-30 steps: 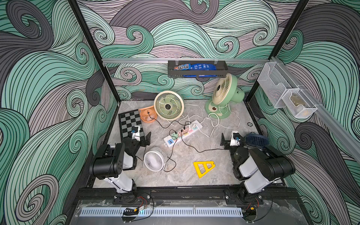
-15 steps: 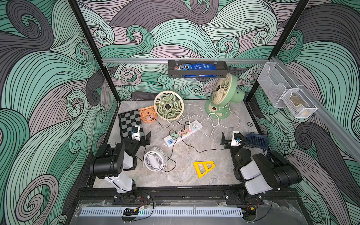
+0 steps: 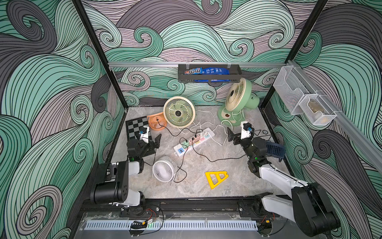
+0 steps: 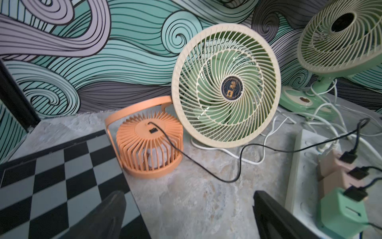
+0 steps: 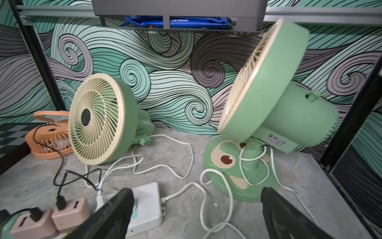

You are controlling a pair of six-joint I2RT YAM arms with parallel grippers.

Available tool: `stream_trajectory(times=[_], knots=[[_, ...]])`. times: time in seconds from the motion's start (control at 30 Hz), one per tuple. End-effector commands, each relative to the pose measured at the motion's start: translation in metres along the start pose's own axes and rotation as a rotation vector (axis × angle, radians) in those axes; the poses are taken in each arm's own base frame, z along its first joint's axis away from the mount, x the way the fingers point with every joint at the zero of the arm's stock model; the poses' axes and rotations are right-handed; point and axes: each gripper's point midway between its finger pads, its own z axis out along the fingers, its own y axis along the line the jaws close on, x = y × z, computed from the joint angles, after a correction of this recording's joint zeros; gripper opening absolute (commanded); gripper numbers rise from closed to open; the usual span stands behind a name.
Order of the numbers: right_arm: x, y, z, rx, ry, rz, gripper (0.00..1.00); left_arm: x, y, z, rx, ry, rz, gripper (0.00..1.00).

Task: Unplug the desk fan from the power strip
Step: Remove the plug from the socket.

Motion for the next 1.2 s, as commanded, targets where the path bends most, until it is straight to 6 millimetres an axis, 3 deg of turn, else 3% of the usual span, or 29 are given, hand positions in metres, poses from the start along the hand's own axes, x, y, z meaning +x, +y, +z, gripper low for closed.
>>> stream_trajectory(times=[0.0,0.13,0.23,0.47,0.57,0.73,0.97,1.17], knots=[[0.025,0.018,0.008,-0.079,0.198,0.190,0.99,0.023,-0.017,0.006,0.137,0.203,-0.079,0.99],[0.030,0.037,0.015,-0.172,0.318,0.280,0.99,0.017,-0.020,0.009,0.188,0.307,-0.088,0.99],[0.031,0.051,0.015,-0.225,0.354,0.342,0.99,0.001,-0.021,0.010,0.220,0.380,-0.080,0.99],[0.031,0.097,0.006,-0.424,0.420,0.464,0.99,-0.019,-0.045,-0.011,0.375,0.543,-0.067,0.98],[0.037,0.118,0.001,-0.507,0.452,0.507,0.99,-0.022,-0.058,-0.022,0.439,0.587,-0.013,0.90],[0.052,0.140,-0.004,-0.593,0.486,0.595,0.66,-0.016,-0.083,-0.035,0.507,0.660,0.031,0.84],[0.077,0.174,-0.003,-0.621,0.542,0.638,0.44,-0.004,-0.122,-0.036,0.567,0.722,0.068,0.85],[0.091,0.200,0.000,-0.638,0.568,0.668,0.22,-0.002,-0.142,-0.023,0.560,0.749,0.049,0.86]])
